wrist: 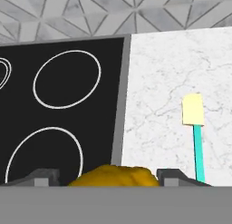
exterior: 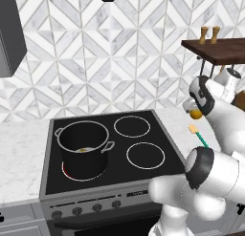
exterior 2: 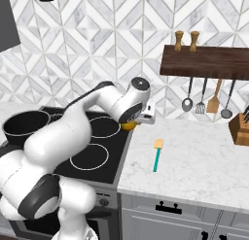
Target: Put the lemon and lemon in the pot. Retrieve the spatula and lightly stir the vegetables in the pot.
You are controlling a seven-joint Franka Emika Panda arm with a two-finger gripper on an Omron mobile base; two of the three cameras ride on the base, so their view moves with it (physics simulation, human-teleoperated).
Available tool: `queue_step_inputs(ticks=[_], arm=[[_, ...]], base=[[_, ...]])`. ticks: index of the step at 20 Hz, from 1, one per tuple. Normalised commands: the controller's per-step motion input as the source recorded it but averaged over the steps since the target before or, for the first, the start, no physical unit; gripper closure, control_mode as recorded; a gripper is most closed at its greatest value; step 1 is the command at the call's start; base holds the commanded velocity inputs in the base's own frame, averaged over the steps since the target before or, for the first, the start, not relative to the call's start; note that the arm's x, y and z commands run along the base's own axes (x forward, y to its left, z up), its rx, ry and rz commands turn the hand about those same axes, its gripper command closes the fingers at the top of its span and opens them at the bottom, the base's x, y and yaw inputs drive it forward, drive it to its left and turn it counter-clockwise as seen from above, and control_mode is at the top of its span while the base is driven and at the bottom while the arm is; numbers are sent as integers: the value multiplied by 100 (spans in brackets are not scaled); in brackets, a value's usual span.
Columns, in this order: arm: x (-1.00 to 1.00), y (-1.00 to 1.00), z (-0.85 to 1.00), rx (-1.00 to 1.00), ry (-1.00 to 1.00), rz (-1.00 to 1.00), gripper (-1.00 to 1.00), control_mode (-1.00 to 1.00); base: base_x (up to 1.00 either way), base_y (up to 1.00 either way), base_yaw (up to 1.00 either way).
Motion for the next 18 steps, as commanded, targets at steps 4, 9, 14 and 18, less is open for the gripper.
queue_step_inputs(ticks=[4, 9, 14, 18], arm=[[-33, 100, 17, 0, 0, 2, 100, -100], [-12, 100, 18, 0, 0, 4, 100, -100], [-1, 100, 34, 0, 0, 3, 100, -100], [0, 100, 30, 0, 0, 2, 100, -100]], base=[[0, 0, 0], [0, 0, 0], [0, 0, 0], [0, 0, 0]])
